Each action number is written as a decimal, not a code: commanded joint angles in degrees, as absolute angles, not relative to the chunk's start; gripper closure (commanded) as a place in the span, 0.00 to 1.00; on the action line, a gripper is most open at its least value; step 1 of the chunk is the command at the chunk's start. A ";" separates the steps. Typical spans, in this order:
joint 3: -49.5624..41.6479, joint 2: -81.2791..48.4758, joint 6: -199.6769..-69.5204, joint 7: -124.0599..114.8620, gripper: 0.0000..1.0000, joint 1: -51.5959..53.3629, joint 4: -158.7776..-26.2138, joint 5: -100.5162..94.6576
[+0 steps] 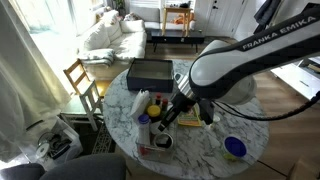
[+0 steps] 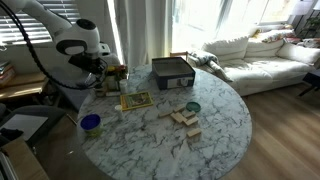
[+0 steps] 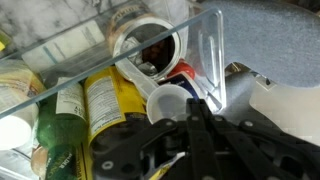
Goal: Put the scoop upside down on the blue lid then stack the cans in the clear box
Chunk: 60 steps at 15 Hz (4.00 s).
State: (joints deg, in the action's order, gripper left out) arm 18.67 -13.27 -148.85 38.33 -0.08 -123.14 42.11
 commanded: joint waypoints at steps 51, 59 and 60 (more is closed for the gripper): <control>5.76 -16.97 -124.46 34.17 0.99 1.60 -127.91 29.71; 6.08 -19.88 -131.98 32.90 0.68 0.57 -126.78 27.55; 6.06 -20.01 -132.95 32.67 0.66 0.47 -126.84 27.13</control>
State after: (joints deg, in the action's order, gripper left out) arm 5.25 -18.68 -129.92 34.29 1.54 -127.28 29.27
